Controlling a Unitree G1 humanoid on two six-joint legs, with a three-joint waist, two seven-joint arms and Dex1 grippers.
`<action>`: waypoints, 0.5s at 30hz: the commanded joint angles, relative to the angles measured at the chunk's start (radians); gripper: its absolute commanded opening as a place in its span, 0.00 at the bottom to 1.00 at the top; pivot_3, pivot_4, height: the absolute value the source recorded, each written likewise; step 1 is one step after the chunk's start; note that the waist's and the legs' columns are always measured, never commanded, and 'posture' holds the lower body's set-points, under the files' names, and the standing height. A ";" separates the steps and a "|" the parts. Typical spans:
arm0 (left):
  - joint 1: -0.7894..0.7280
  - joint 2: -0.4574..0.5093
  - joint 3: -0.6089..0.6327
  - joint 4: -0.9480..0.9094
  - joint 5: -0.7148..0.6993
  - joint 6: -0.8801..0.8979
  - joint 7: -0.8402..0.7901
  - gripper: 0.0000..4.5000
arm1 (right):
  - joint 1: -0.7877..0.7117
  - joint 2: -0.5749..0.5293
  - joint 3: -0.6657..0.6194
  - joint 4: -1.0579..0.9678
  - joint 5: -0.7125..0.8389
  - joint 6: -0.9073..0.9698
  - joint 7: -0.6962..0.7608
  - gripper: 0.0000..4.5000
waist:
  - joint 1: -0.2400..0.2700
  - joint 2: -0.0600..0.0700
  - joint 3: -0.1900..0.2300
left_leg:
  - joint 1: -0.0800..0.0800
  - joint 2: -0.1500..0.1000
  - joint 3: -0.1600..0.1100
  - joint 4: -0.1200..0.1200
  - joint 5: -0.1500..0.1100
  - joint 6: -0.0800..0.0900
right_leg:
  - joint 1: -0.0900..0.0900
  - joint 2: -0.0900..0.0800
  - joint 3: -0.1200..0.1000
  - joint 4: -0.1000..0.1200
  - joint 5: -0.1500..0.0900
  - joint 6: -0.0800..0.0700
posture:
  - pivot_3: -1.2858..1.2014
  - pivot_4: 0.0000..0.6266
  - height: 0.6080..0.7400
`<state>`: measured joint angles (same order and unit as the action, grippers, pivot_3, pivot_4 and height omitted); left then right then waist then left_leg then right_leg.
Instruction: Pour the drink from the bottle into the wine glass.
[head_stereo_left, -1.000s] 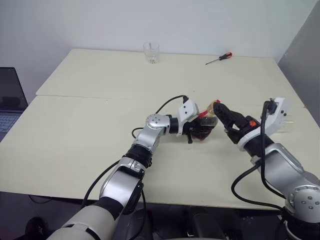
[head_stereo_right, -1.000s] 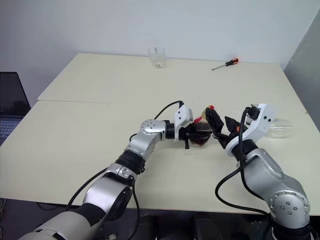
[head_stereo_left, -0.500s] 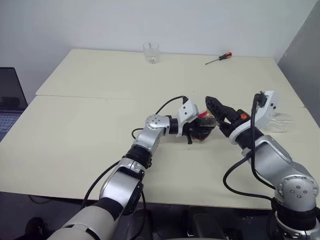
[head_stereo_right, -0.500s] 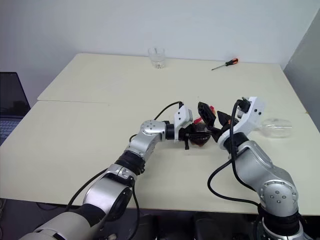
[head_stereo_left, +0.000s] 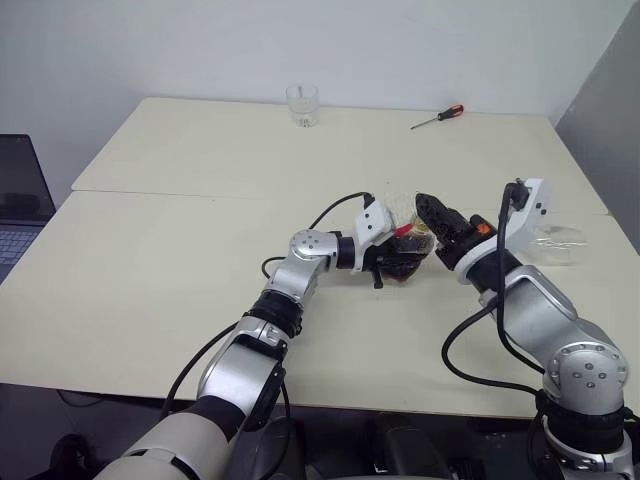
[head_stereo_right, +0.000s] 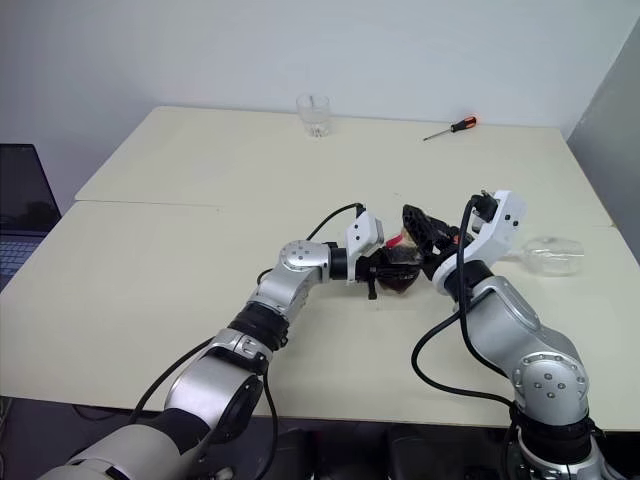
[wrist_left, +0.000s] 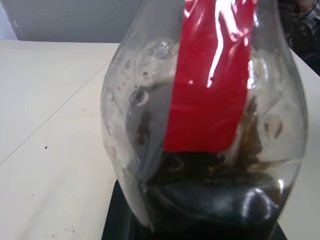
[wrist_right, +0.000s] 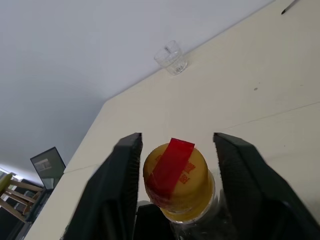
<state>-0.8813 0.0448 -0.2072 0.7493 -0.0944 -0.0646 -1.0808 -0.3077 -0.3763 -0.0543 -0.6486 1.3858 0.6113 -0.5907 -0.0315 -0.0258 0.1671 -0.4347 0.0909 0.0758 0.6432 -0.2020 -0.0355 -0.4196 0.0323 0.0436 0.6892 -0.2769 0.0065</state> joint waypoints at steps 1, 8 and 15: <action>-0.010 -0.001 0.011 -0.056 -0.017 -0.004 0.001 0.15 | -0.018 0.001 -0.006 -0.012 0.004 0.004 0.005 0.28 | 0.000 0.000 0.000 | 0.000 0.000 0.000 0.000 0.000 0.000 | 0.000 0.000 0.000 0.000 0.000 0.000 | 0.52 0.00 1.00; -0.010 -0.002 0.011 -0.056 -0.016 -0.004 0.001 0.15 | -0.014 -0.006 -0.007 -0.014 0.001 0.010 0.005 0.26 | 0.000 0.000 0.000 | 0.000 0.000 0.000 0.000 0.000 0.000 | 0.000 0.000 0.000 0.000 0.000 0.000 | 0.52 0.00 1.00; -0.006 0.003 0.011 -0.051 -0.013 -0.005 0.003 0.15 | -0.018 -0.061 -0.085 -0.018 0.005 -0.004 0.031 0.26 | 0.000 0.000 0.000 | 0.000 0.000 0.000 0.000 0.000 0.000 | 0.000 0.000 0.000 0.000 0.000 0.000 | 0.52 0.00 1.00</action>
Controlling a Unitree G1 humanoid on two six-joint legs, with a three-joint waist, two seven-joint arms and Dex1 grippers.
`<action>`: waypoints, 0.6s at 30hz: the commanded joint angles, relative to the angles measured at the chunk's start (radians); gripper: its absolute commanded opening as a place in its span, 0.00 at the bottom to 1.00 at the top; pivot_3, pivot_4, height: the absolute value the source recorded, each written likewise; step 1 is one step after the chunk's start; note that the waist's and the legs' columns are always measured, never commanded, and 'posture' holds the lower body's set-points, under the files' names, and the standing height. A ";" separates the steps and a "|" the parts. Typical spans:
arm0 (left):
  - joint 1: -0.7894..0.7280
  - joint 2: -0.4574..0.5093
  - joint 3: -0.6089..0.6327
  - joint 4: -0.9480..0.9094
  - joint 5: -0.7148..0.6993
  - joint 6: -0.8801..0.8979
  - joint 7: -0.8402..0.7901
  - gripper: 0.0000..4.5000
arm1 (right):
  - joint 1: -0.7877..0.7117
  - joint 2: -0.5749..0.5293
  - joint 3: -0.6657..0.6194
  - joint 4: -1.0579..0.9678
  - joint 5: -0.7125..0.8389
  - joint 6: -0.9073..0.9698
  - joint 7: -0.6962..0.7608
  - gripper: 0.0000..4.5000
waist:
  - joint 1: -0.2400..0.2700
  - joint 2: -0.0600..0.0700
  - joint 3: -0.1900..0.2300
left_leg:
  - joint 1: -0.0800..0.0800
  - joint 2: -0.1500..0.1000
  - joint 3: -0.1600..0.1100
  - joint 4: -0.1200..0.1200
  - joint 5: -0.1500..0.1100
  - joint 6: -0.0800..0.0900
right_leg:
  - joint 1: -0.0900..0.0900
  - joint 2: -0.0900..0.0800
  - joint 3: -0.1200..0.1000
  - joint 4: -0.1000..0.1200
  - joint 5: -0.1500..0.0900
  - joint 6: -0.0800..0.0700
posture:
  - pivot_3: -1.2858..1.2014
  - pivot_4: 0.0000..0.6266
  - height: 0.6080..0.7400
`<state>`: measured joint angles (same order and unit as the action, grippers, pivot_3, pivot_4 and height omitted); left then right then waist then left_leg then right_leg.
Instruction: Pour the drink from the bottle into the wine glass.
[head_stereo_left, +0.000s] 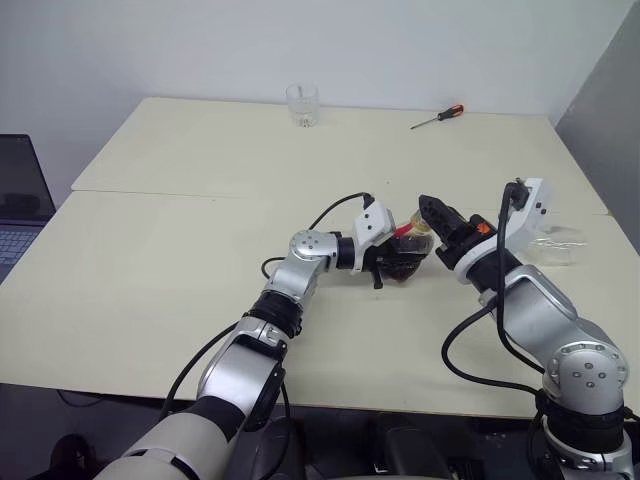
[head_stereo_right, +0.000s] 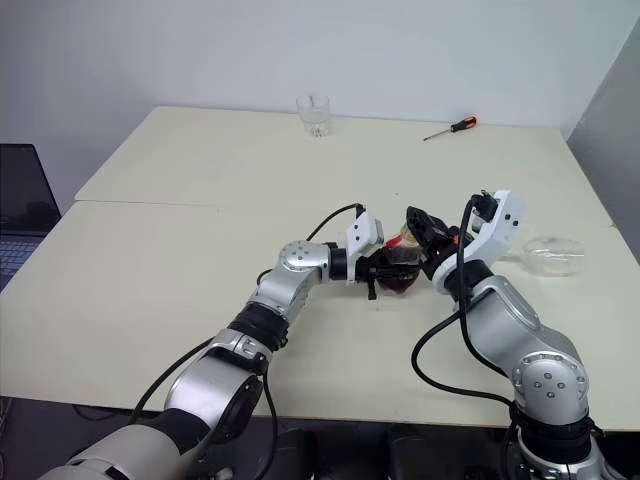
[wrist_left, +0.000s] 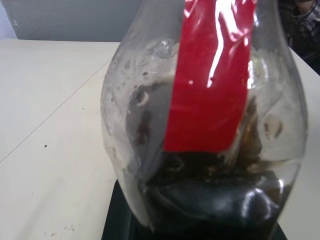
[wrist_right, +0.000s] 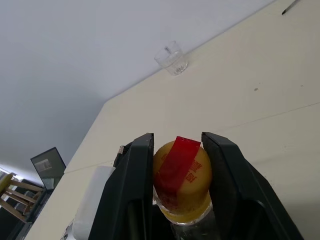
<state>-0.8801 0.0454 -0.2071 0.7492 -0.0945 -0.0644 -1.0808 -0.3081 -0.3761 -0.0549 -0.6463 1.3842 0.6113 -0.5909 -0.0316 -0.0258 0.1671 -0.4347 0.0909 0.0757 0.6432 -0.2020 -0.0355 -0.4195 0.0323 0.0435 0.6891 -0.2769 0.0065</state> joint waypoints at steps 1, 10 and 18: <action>-0.007 0.004 0.013 -0.049 -0.013 -0.005 0.006 0.15 | -0.022 -0.084 -0.110 -0.022 0.006 -0.005 0.029 0.26 | 0.000 0.000 0.000 | 0.000 0.000 0.000 0.000 0.000 0.000 | 0.000 0.000 0.000 0.000 0.000 0.000 | 0.52 0.00 1.00; -0.012 0.012 0.016 -0.030 -0.012 -0.003 0.016 0.15 | 0.009 -0.169 -0.250 -0.073 0.033 -0.039 -0.001 0.26 | -0.002 0.000 -0.069 | 0.002 -0.009 -0.016 -0.003 0.000 0.000 | 0.002 0.000 0.002 -0.002 -0.001 0.001 | 0.52 0.00 1.00; 0.016 0.007 0.001 -0.098 -0.014 0.030 0.040 0.15 | 0.208 -0.185 -0.294 -0.044 -0.164 -0.014 0.046 0.26 | -0.002 -0.001 -0.088 | 0.003 -0.010 -0.018 0.000 0.000 0.000 | 0.005 -0.001 0.001 -0.001 -0.001 0.001 | 0.52 0.00 1.00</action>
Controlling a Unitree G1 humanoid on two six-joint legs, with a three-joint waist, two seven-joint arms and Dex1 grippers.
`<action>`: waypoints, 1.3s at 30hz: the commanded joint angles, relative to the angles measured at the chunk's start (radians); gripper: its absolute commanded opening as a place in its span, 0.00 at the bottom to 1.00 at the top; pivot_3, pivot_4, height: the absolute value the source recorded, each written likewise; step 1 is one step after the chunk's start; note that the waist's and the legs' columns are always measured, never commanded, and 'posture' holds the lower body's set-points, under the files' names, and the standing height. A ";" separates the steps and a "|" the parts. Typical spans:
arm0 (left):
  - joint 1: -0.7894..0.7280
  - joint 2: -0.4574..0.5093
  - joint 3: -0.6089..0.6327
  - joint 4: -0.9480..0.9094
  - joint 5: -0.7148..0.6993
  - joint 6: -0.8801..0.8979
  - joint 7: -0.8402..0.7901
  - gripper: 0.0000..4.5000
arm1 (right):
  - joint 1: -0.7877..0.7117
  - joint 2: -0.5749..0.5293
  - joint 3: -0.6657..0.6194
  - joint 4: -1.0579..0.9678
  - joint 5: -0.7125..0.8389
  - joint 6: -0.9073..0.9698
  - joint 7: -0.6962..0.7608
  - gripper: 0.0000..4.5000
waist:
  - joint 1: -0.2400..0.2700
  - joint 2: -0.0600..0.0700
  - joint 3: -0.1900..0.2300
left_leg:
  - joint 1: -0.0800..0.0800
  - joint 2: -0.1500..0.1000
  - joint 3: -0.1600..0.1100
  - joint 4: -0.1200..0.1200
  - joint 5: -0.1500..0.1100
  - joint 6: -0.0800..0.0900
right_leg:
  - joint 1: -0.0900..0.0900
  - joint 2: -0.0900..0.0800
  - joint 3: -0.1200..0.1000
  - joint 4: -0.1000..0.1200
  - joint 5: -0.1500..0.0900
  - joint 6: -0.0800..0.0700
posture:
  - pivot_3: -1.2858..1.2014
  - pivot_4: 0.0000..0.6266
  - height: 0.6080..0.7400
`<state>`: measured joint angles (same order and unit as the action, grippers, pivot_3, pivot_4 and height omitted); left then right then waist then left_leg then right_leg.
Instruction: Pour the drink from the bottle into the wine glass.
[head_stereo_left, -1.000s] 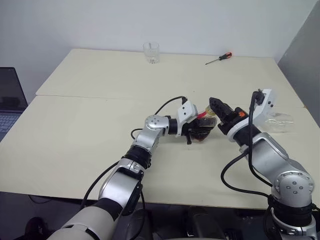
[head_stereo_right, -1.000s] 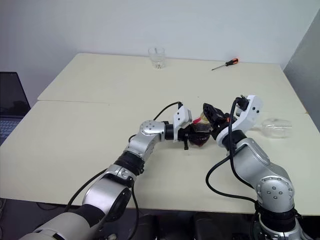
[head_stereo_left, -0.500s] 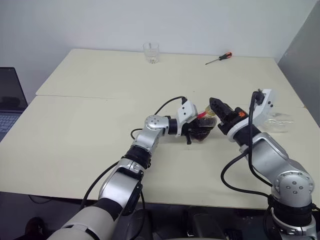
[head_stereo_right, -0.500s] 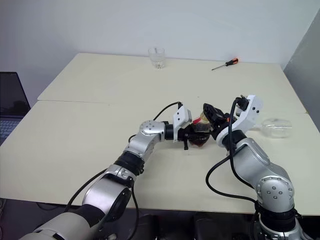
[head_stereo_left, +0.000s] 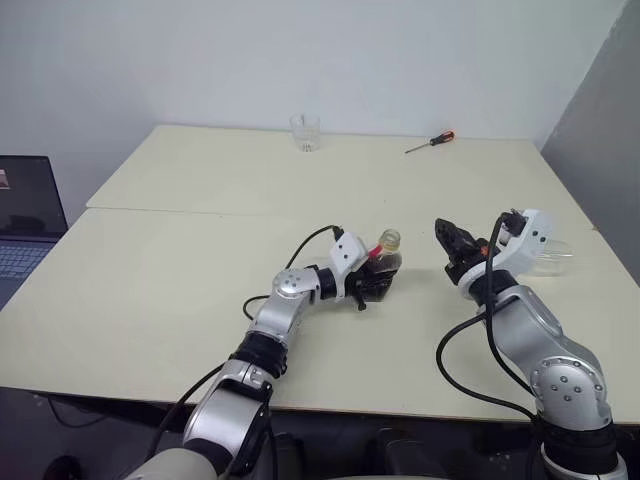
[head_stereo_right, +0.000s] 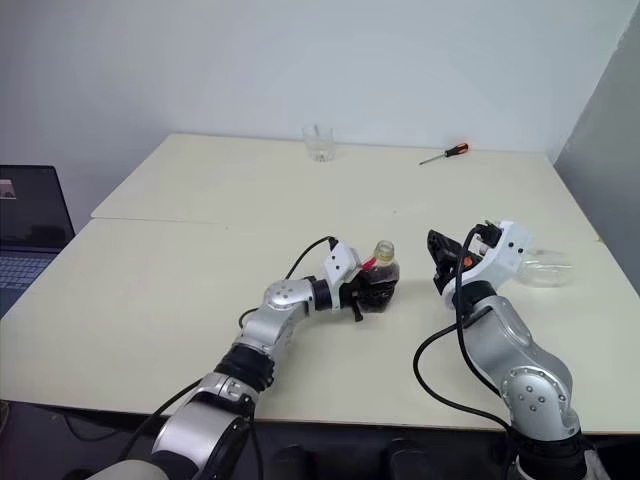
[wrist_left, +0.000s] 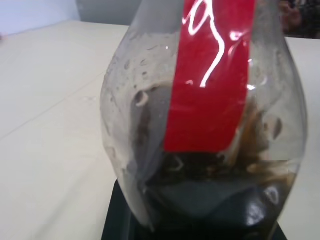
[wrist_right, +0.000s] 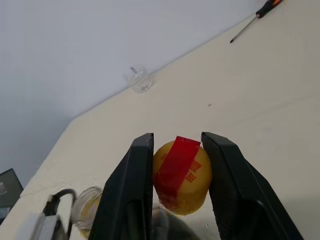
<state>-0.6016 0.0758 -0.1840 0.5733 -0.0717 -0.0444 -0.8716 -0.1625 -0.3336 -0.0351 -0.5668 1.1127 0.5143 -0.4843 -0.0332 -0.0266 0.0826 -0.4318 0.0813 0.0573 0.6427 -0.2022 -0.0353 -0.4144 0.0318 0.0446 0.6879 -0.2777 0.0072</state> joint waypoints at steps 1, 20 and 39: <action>-0.259 -0.023 -0.023 0.069 -0.038 0.015 -0.167 0.15 | 0.095 -0.230 -0.317 -0.110 0.060 0.094 -0.055 0.26 | 0.000 0.000 -0.007 | 0.000 0.000 0.000 0.000 0.000 0.000 | 0.000 0.000 0.000 0.000 0.000 0.000 | 0.52 0.00 1.00; -0.194 -0.010 -0.043 -0.092 -0.063 0.091 -0.098 0.15 | 0.261 -0.068 -0.407 0.119 -0.430 0.136 -0.129 0.26 | -0.002 -0.002 -0.048 | 0.015 0.000 0.002 -0.012 0.000 0.000 | 0.010 0.000 0.003 -0.006 -0.001 -0.002 | 0.52 0.00 1.00; -0.150 0.001 -0.060 -0.211 -0.088 0.143 -0.002 0.15 | 0.258 0.091 -0.451 0.133 -0.690 0.204 0.036 0.26 | -0.006 -0.001 -0.074 | 0.018 0.001 0.002 -0.015 -0.001 0.000 | 0.010 0.000 0.002 -0.005 -0.005 -0.009 | 0.52 0.00 1.00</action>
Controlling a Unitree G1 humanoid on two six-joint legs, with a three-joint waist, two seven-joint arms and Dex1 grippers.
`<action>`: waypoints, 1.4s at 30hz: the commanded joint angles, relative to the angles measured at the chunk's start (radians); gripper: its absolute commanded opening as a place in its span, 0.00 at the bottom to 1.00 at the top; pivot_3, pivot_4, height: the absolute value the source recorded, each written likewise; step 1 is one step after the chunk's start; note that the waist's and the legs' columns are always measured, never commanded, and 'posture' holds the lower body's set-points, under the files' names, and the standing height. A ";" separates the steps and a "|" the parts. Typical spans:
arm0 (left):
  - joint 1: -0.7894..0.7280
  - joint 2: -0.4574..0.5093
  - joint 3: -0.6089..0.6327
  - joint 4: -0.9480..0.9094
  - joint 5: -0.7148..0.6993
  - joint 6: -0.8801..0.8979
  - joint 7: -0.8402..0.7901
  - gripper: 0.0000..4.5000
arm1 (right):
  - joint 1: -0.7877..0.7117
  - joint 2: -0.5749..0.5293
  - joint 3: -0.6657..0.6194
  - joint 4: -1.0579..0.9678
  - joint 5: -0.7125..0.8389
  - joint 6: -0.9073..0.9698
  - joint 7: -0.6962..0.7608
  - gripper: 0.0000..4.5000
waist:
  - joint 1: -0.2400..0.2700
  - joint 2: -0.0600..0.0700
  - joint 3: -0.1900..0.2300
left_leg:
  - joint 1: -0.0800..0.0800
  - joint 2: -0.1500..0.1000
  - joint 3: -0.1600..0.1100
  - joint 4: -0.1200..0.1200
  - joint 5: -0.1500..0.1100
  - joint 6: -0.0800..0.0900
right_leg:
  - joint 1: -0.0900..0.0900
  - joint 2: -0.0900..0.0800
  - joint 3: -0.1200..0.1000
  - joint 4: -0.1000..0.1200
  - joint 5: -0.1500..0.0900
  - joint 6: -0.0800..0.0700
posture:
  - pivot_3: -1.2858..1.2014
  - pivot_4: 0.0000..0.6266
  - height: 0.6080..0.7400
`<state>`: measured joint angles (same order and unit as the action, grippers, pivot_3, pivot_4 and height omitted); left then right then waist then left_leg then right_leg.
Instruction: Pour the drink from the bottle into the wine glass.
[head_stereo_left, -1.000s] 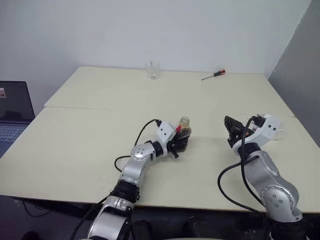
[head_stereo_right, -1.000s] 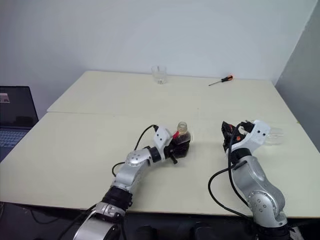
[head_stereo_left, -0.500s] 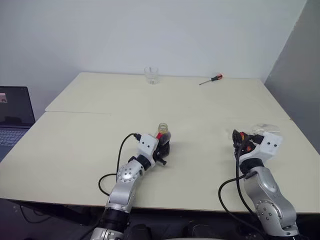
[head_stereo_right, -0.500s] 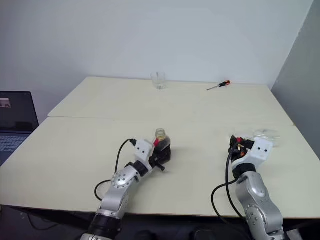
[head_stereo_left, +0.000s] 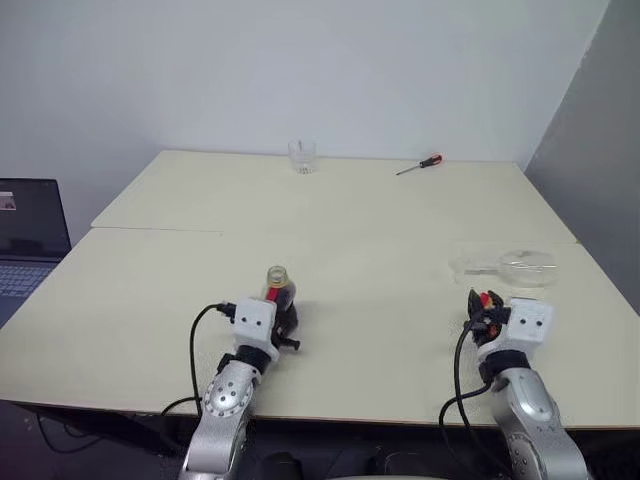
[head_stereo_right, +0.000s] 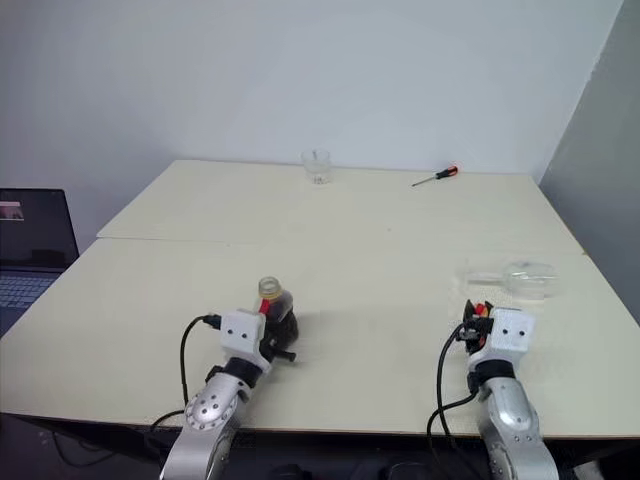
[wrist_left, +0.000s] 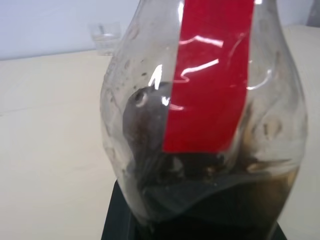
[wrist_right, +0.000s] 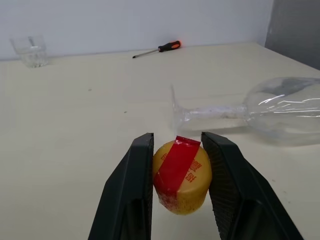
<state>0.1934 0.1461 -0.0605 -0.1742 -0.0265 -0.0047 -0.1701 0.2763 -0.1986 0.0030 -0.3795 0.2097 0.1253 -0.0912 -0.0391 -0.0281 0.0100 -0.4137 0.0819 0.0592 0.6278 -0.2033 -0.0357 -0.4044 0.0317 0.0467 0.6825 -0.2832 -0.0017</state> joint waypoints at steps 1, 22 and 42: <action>-0.944 -0.069 -0.183 0.532 -0.135 0.106 -0.699 0.15 | -0.185 -0.034 -0.491 -0.057 0.196 0.595 -0.345 0.26 | 0.000 0.000 -0.002 | 0.000 0.000 0.000 0.000 0.000 0.000 | 0.000 0.000 0.000 0.000 0.000 -0.001 | 0.52 0.00 1.00; -0.952 -0.076 -0.169 0.543 -0.130 0.096 -0.695 0.14 | -0.186 -0.052 -0.491 -0.047 0.217 0.609 -0.379 0.26 | 0.022 0.015 0.088 | 0.027 -0.019 -0.011 -0.003 -0.008 -0.003 | 0.027 -0.016 -0.002 -0.001 -0.014 -0.002 | 0.52 0.24 1.00; -1.017 -0.095 -0.131 0.648 -0.122 0.038 -0.768 0.14 | -0.129 -0.189 -0.474 0.005 0.442 0.580 -0.610 0.26 | 0.032 -0.002 0.115 | 0.013 -0.019 -0.013 -0.001 -0.008 -0.002 | 0.023 -0.017 -0.004 -0.003 -0.009 0.009 | 0.52 0.24 1.00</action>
<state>-0.3454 0.1081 -0.0918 0.2678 -0.0652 -0.0308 -0.5950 -0.0092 -0.2765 -0.0042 -0.4482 0.7627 0.3662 -0.3304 -0.0068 -0.0304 0.1254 -0.4009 0.0624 0.0463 0.6268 -0.2110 -0.0376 -0.3822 0.0149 0.0430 0.6791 -0.2925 0.0078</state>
